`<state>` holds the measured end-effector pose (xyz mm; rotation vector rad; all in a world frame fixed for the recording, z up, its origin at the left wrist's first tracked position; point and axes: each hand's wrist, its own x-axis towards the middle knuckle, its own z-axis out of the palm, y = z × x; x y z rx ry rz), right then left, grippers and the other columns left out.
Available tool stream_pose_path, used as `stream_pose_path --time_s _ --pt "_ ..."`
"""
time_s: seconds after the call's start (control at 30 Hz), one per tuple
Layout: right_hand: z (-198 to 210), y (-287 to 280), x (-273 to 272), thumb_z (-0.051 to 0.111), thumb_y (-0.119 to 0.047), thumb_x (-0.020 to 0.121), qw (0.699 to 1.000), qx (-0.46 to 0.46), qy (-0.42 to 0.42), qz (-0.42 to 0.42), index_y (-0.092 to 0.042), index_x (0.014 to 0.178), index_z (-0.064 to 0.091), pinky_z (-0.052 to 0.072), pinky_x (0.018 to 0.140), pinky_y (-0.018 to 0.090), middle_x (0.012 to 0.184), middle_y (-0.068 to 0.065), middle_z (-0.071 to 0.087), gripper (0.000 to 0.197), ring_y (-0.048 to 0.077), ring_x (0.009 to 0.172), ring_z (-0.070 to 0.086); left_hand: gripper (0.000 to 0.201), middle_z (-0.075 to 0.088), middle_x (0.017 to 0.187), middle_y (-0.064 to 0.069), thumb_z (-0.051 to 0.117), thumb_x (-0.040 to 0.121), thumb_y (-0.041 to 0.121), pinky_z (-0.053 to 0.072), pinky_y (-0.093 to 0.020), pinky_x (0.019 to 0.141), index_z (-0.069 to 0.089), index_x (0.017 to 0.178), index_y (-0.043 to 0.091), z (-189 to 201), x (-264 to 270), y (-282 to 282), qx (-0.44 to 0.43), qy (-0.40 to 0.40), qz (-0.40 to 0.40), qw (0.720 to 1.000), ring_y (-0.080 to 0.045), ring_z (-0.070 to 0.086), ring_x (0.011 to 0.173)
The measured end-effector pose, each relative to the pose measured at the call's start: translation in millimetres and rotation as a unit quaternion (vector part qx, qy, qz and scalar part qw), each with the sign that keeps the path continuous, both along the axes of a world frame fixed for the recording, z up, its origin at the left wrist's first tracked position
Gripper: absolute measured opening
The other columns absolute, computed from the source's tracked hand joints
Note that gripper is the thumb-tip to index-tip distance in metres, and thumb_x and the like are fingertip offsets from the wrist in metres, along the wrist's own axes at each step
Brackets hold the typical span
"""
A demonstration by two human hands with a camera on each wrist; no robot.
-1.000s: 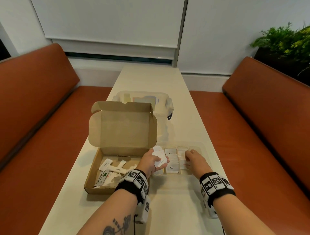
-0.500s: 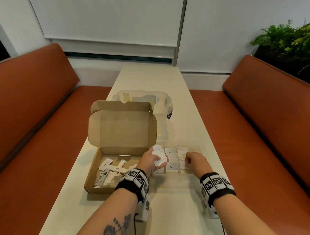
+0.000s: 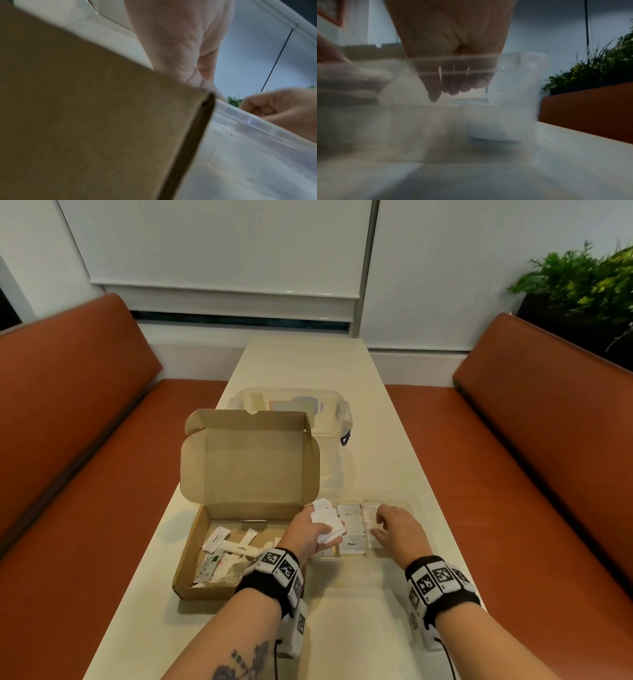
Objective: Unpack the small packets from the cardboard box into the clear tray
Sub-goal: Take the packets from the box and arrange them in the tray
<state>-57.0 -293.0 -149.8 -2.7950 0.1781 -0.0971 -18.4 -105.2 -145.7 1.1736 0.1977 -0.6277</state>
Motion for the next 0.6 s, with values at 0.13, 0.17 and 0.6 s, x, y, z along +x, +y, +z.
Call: stream_pose_path --time_s 0.13,0.17,0.6 --pt "8 28 -4 0.063 -0.029 0.087 0.986 0.153 -0.06 0.033 -0.021 0.081 0.062 0.042 0.068 0.022 0.078 -0.007 0.061 0.01 0.008 0.071 0.052 0.05 0.057 0.119 -0.017 0.049 0.084 -0.022 0.06 -0.033 0.065 0.055 0.119 0.013 -3 1 -2 0.002 -0.025 -0.004 1.0 -0.033 0.059 0.107" --pt "11 35 -4 0.067 -0.031 0.084 0.978 0.201 -0.054 0.028 -0.023 0.081 0.062 0.044 0.067 0.022 0.076 -0.008 0.061 0.01 0.006 0.068 0.053 0.048 0.061 0.114 -0.014 0.052 0.083 -0.021 0.059 -0.032 0.064 0.057 0.115 0.015 -5 1 -2 -0.005 -0.03 -0.005 1.0 -0.029 0.062 0.101" --pt "13 45 1 0.073 -0.009 0.077 0.937 0.349 -0.013 -0.011 -0.014 0.098 0.062 0.043 0.057 0.012 0.069 -0.001 0.051 0.024 0.009 0.061 0.047 0.024 0.055 0.121 -0.019 0.042 0.099 0.004 0.06 -0.036 0.059 0.05 0.122 0.009 -7 3 -4 -0.017 -0.006 0.054 0.998 -0.034 0.059 0.102"
